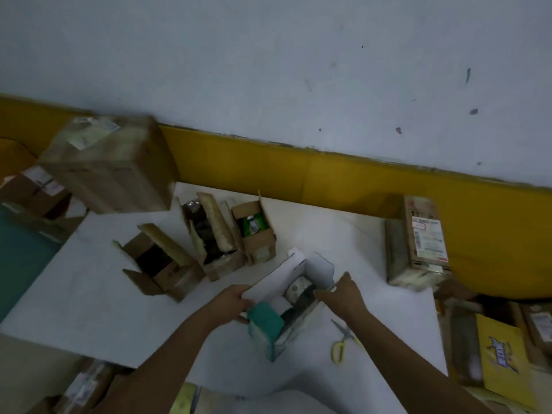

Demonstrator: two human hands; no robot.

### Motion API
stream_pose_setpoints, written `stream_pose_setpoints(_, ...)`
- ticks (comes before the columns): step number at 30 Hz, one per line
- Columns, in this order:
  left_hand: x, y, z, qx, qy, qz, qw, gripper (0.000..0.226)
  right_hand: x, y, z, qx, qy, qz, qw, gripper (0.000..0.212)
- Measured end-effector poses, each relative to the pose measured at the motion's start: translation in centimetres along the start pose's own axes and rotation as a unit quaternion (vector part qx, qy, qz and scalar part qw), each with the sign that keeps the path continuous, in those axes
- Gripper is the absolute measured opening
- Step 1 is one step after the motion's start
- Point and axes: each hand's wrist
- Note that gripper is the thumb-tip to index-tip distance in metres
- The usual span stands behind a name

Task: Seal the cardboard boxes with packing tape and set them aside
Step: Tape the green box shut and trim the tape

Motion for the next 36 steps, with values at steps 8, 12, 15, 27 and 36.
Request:
stream_pose_setpoints(8, -1.2, -3.1, 3.1, -0.16, 0.182, -0.084, 0.967, 0.013, 1.8, -0.2, -3.8, 0.352, 0.081, 0.146, 0.921, 0.095)
stream_pose_setpoints(12, 0.3, -4.8, 3.5, -0.031, 0.167, -0.067, 0.983, 0.034, 2.4, -1.4, -4.6, 0.36, 0.109, 0.2, 0.905, 0.079)
stream_pose_setpoints(15, 2.8, -8.5, 5.0, 0.038, 0.264, -0.048, 0.962, 0.025, 3.0, -3.3, -5.8, 0.27, 0.156, 0.35, 0.883, 0.05)
stream_pose_setpoints(27, 9.0, -25.6, 4.0, 0.144, 0.317, 0.284, 0.894, 0.064, 11.0, -4.6, -24.4, 0.202, -0.155, 0.64, 0.725, 0.027)
stream_pose_setpoints(36, 5.7, -26.5, 2.0, 0.162, 0.264, 0.248, 0.918, 0.072, 9.7, 0.7, -25.7, 0.287, -0.245, 0.452, 0.808, 0.024)
Point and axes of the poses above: each hand's wrist, its own x-axis away from the middle knuckle, its own z-axis out of the back of the hand, y = z × x, and after that the axes turned 3 degrees about y, right-handed
